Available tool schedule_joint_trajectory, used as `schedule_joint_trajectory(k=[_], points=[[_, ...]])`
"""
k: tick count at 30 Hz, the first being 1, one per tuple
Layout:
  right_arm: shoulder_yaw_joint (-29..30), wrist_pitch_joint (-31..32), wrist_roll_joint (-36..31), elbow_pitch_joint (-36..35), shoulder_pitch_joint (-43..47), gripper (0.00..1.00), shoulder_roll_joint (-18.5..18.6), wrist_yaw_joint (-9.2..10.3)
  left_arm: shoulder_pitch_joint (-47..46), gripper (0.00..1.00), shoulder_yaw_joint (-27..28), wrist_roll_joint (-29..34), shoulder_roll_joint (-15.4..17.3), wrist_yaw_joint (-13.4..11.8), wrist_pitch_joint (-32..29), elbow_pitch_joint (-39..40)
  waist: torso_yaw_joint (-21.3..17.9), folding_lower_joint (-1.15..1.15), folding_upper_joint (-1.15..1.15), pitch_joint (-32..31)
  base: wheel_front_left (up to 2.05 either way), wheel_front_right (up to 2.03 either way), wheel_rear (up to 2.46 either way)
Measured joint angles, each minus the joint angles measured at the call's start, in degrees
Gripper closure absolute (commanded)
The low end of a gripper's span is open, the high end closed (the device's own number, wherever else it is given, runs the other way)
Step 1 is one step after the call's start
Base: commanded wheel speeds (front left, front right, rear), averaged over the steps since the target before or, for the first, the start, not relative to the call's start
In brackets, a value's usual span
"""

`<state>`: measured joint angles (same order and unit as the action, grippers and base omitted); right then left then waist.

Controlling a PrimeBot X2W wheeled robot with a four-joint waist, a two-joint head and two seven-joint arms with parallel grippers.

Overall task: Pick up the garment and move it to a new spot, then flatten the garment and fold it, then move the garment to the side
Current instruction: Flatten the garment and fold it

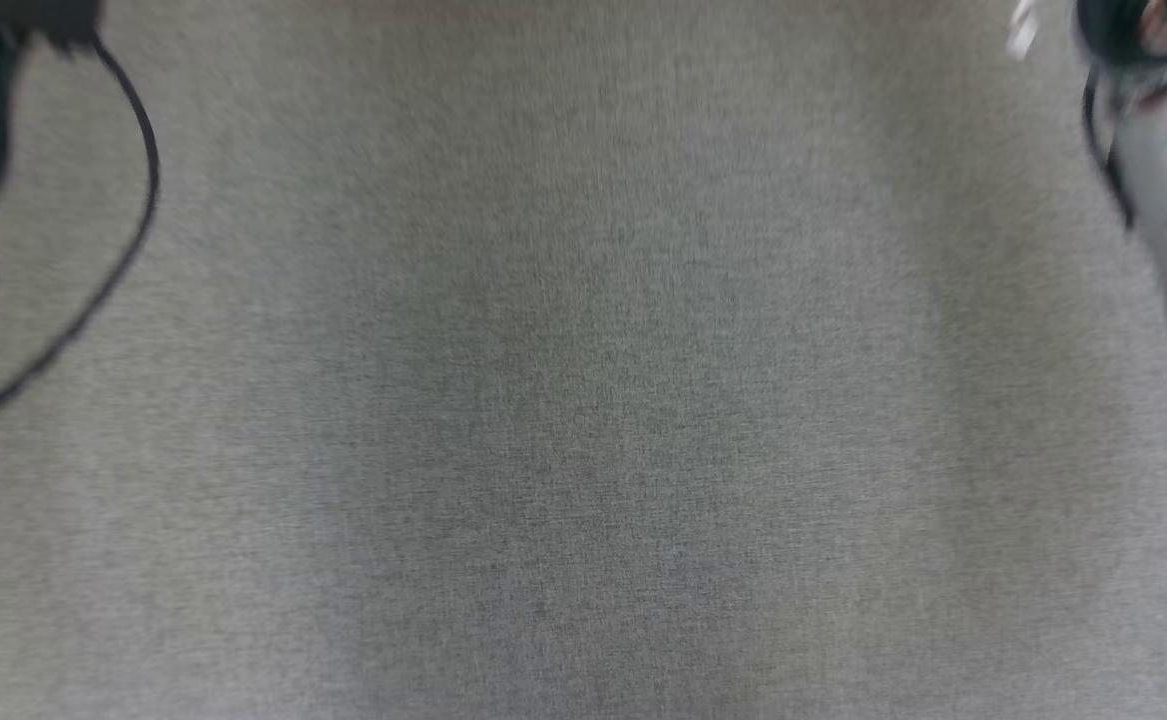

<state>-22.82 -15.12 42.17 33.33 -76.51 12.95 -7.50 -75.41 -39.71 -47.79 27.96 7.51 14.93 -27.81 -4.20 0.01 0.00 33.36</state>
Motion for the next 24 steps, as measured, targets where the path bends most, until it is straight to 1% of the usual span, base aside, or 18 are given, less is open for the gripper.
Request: schedule_joint_trajectory(k=[1,6,7,8,13,18,21,24], points=[[-1.11,0.0,0.8,-0.33,1.8,1.0,0.64,0.0,1.96,1.0,0.63,0.84,0.03,0.0,0.0,0.88,0.08,0.0,0.0,-0.8,0.0,0.0,0.0],[-6.58,0.34,7.54,-0.46,9.37,1.0,3.36,0.0,12.26,1.0,3.65,1.21,0.08,-0.02,0.0,5.61,0.45,0.0,0.0,-5.27,0.0,0.0,0.0],[-8.7,0.34,9.32,-1.24,12.06,1.0,4.2,0.0,16.47,1.0,4.59,2.3,0.38,-0.26,0.0,7.5,0.52,0.0,0.01,-7.14,0.0,0.0,0.0],[-9.61,0.37,10.12,-1.49,13.48,1.0,4.55,0.0,18.52,1.0,5.12,2.94,0.44,-0.52,0.0,8.27,0.53,0.01,0.01,-8.06,0.0,0.0,0.0],[-12.68,0.33,14.06,-4.37,21.62,1.0,6.69,0.0,27.9,1.0,9.14,3.72,0.29,-2.41,0.0,13.55,0.51,0.01,0.01,-12.74,0.0,0.0,0.0],[-13.58,0.25,15.72,-8.32,29.13,1.0,8.68,0.0,38.76,1.0,13.05,4.05,0.08,-4.48,0.0,19.69,0.24,0.01,0.02,-17.2,0.0,0.0,0.0],[-12.7,0.24,16.05,-10.25,33.76,1.0,10.13,0.0,44.81,1.0,13.41,5.59,0.14,-6.01,0.0,22.26,-0.07,0.01,0.02,-19.58,0.0,0.0,0.0],[-11.51,0.62,16.34,-12.74,37.88,1.0,11.07,0.0,50.71,1.0,13.16,5.6,-0.68,-6.79,0.0,24.47,-0.49,0.01,0.02,-21.59,0.0,0.0,0.0]])
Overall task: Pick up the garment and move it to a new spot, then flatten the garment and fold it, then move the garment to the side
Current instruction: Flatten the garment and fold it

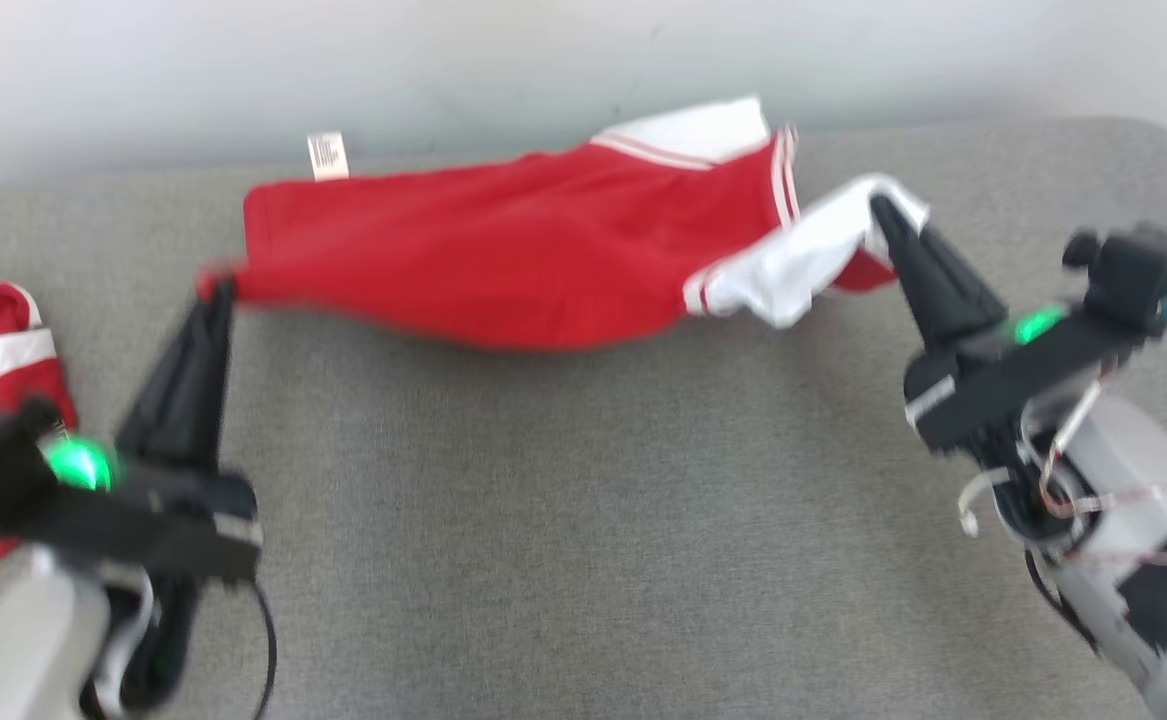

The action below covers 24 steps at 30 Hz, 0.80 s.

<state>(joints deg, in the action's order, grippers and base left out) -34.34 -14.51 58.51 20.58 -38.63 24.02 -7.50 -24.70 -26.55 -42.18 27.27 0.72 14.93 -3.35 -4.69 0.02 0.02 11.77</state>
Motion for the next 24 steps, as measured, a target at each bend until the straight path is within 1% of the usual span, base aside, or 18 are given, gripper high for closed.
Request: schedule_joint_trajectory(k=[6,11,12,16,18,20,22,24], points=[[4.48,2.72,0.14,-5.02,9.49,1.0,2.38,0.0,7.62,1.0,-0.23,1.29,-0.25,-1.8,0.0,1.54,-0.82,-0.01,-0.01,-2.7,0.0,0.0,0.0],[8.55,7.13,-1.22,-9.09,17.98,1.0,2.61,0.0,12.35,1.0,-0.19,2.2,-1.2,-3.23,0.0,2.21,-0.96,-0.01,0.0,-4.28,0.0,0.0,0.0],[9.09,8.34,-1.8,-9.89,19.74,1.0,2.6,0.0,13.37,1.0,0.2,1.85,-1.65,-3.26,0.0,2.1,-0.95,-0.01,-0.01,-4.61,0.0,0.0,0.0],[11.79,13.67,-3.25,-13.48,26.4,1.0,2.43,0.0,17.36,1.0,-0.13,2.24,-1.7,-4.02,-0.02,0.1,-1.0,-0.01,-0.01,-6.06,0.0,0.0,0.0],[13.19,16.66,-3.87,-15.3,29.66,1.0,2.27,0.0,19.31,1.0,-1.19,3.03,-1.48,-5.03,-0.44,-1.44,-1.12,-0.02,-0.01,-6.8,0.0,0.0,0.0],[14.6,19.8,-4.47,-17.45,32.89,1.0,2.18,0.0,20.87,1.0,-1.6,2.66,-1.86,-5.34,-0.56,-2.48,-1.33,-0.01,-0.01,-7.51,0.0,0.0,0.0],[15.56,23.49,-4.7,-19.67,35.85,1.0,2.19,0.0,22.03,1.0,-2.25,3.52,-1.62,-6.21,-0.71,-4.05,-1.55,-0.01,-0.01,-8.12,0.0,0.0,0.0],[16.67,26.88,-4.83,-21.8,38.61,1.0,2.15,0.0,23.01,1.0,-2.22,3.19,-1.66,-6.21,-0.69,-5.48,-1.86,-0.01,-0.01,-8.54,0.0,0.0,0.0]])
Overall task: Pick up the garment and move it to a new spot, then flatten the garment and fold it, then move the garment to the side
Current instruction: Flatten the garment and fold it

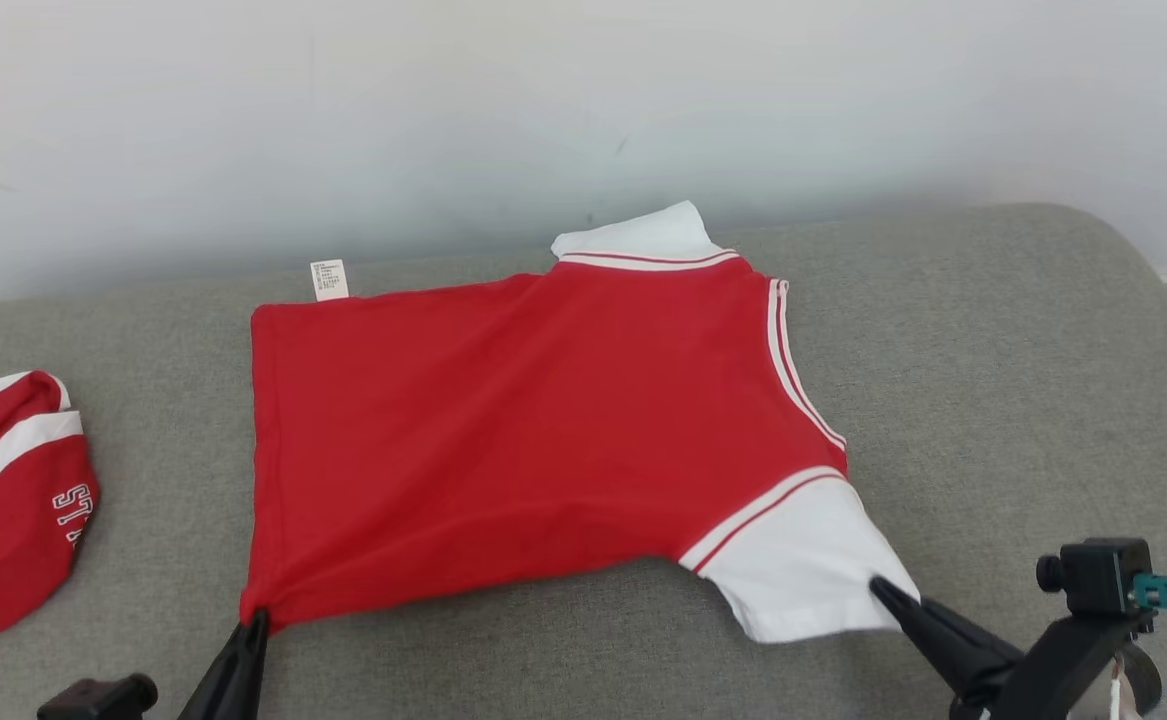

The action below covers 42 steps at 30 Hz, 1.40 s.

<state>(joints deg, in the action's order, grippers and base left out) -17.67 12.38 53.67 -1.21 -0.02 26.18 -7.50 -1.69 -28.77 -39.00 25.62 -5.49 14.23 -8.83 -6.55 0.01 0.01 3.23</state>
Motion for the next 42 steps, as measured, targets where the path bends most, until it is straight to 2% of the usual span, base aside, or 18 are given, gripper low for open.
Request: schedule_joint_trajectory(k=[9,12,18,24,34,42], points=[[7.69,11.24,-0.67,-4.98,8.16,1.0,-1.18,0.0,3.51,1.0,-0.52,-1.07,0.64,-0.53,-1.09,-4.32,-0.59,-0.01,-0.01,-1.18,0.0,0.0,0.0],[10.06,15.47,-1.38,-5.31,10.9,1.0,-2.18,0.0,4.87,1.0,-0.54,-1.89,0.49,-0.48,-1.18,-5.57,-0.53,0.0,-0.01,-1.24,0.0,0.0,0.0],[13.35,19.44,-4.25,-6.19,12.44,1.0,-5.7,0.0,5.12,1.0,-0.98,-1.92,0.46,-0.98,-1.88,-7.3,0.02,-0.01,-0.01,-0.64,0.0,0.0,0.0],[15.84,18.83,-5.46,-8.21,11.69,1.0,-8.21,0.0,4.27,1.0,-0.99,-1.86,0.09,-0.83,-1.62,-7.14,0.84,-0.01,-0.01,-0.07,0.0,0.0,0.0],[16.4,13.73,-1.22,-12.58,8.94,1.0,-8.28,0.0,2.6,1.0,0.49,0.25,1.87,-2.13,-0.57,-1.05,1.09,-0.01,-0.01,-0.29,0.0,0.0,0.0],[13.96,9.88,-3.36,-7.97,2.72,1.0,-6.82,0.0,-1.43,1.0,1.1,-1.37,2.27,-0.53,-2.94,0.43,1.69,-0.01,-0.01,0.52,0.0,0.0,0.0]])
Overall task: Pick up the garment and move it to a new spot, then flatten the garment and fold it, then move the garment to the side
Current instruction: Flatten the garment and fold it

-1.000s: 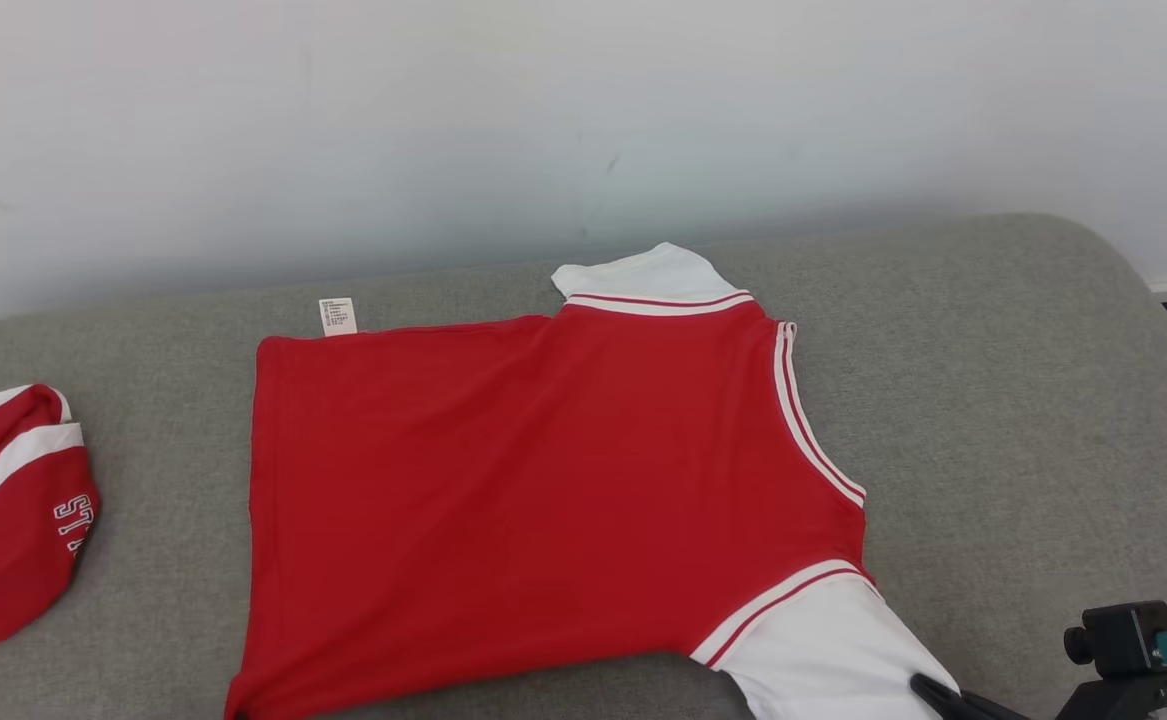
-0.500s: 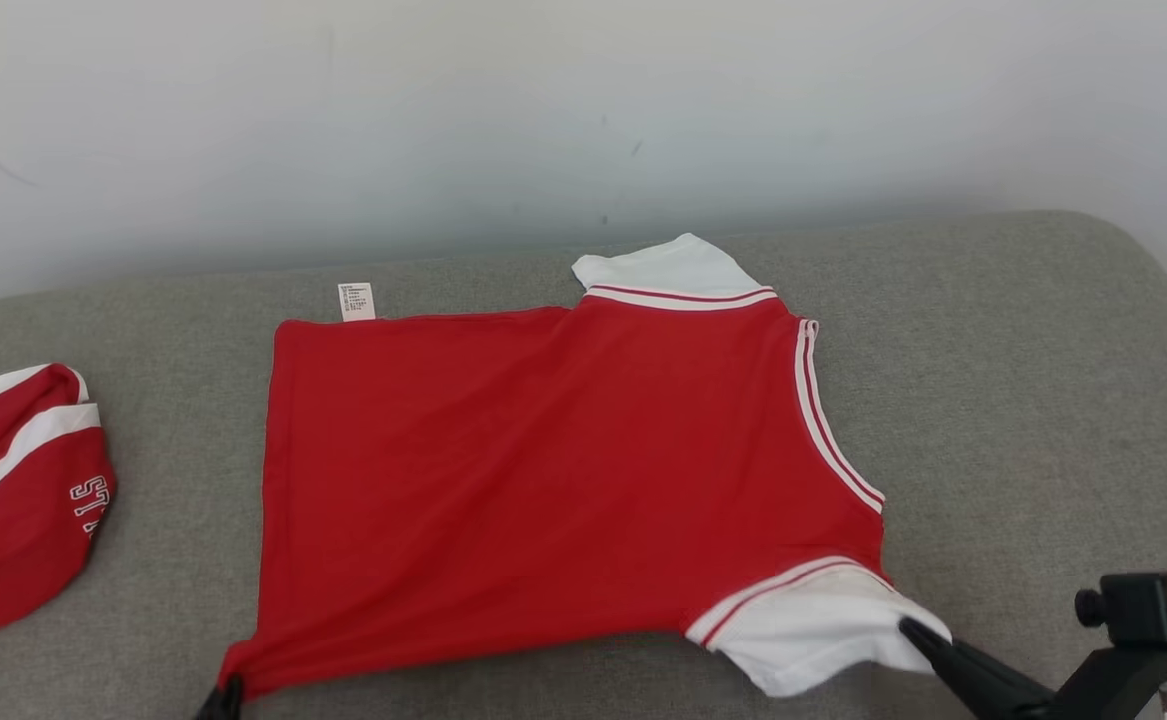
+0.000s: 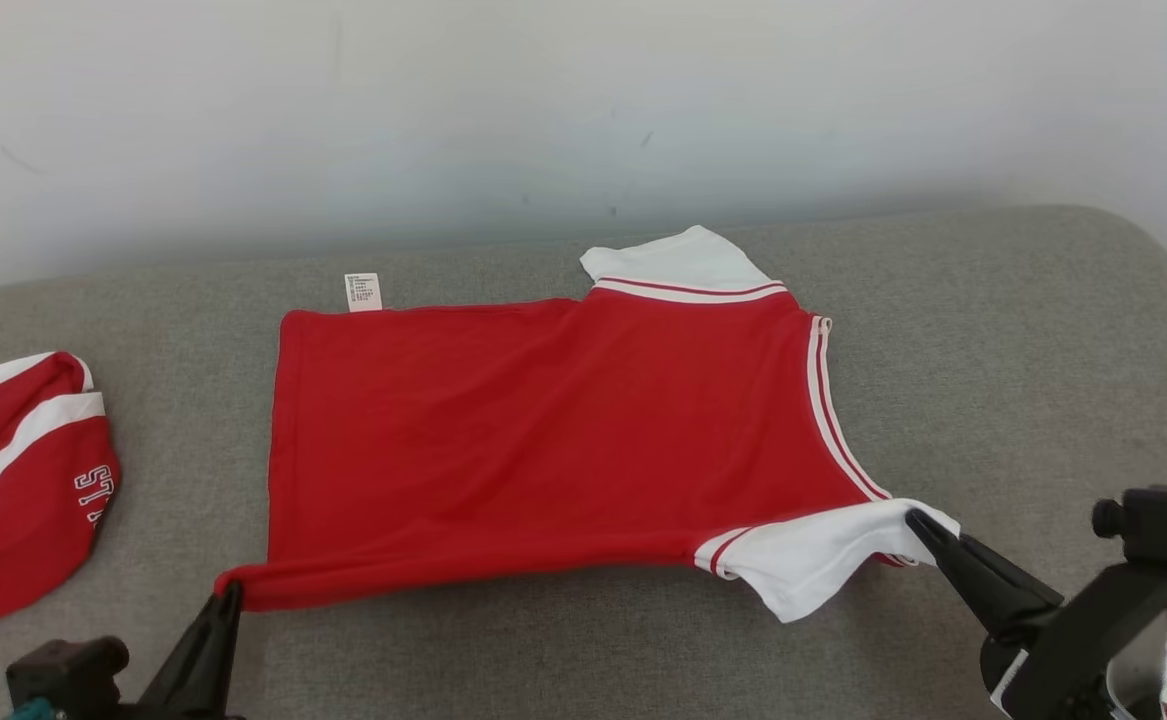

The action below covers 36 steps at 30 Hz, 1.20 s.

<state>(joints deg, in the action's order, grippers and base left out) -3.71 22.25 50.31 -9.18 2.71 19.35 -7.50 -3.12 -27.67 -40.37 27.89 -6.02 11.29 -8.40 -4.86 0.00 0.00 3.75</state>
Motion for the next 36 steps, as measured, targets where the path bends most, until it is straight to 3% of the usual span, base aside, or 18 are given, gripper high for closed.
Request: schedule_joint_trajectory(k=[5,23,36], points=[[-3.75,-1.71,-2.71,5.98,-5.84,1.0,0.91,0.0,-4.11,1.0,-0.16,-0.12,-0.03,1.05,-1.77,-3.04,0.22,0.0,0.0,1.12,0.0,0.0,0.0],[-19.13,-12.77,-4.47,34.18,-30.64,1.0,0.32,0.0,-21.4,1.0,-2.59,-1.52,-4.17,10.9,-2.82,-26.14,0.3,-0.01,0.0,5.46,0.0,0.0,0.0],[-28.62,-17.51,-2.45,48.65,-40.88,1.0,-1.15,0.0,-29.76,1.0,-6.71,-1.64,-7.4,13.16,-0.31,-38.1,-0.17,-0.01,-0.01,8.94,0.0,0.0,0.0]])
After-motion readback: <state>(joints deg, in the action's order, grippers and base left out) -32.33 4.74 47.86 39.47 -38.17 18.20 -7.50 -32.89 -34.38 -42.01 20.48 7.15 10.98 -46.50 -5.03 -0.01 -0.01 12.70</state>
